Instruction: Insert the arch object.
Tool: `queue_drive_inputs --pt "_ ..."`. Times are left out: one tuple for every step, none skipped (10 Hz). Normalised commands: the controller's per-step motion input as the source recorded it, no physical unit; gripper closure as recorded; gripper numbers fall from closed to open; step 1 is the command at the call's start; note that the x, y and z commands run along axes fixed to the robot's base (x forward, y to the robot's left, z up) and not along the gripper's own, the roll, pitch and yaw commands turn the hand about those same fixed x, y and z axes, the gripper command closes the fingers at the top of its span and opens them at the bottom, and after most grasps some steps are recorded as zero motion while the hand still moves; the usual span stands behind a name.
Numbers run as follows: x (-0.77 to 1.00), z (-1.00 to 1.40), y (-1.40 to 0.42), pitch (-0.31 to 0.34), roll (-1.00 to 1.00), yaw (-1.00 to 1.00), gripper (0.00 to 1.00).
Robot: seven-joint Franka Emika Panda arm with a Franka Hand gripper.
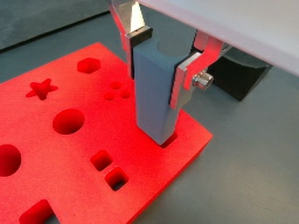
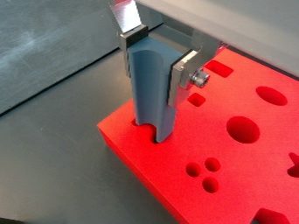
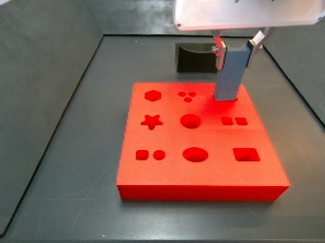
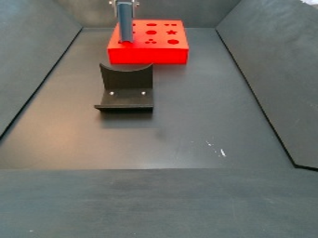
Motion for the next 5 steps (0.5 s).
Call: queue_drive_inputs --pt "0.35 -0.17 0.03 0.000 0.00 0.07 1.00" --pt "0.39 -0.17 0.00 0.026 0.02 0.11 1.00" --pt "0.32 -0.21 0.00 0.036 0.07 0.09 1.00" --pt "0.00 -0.28 0.00 0.026 0.13 0.00 1.00" --pt "-0.23 -0.31 0.00 0.026 0.14 -0.13 1.00"
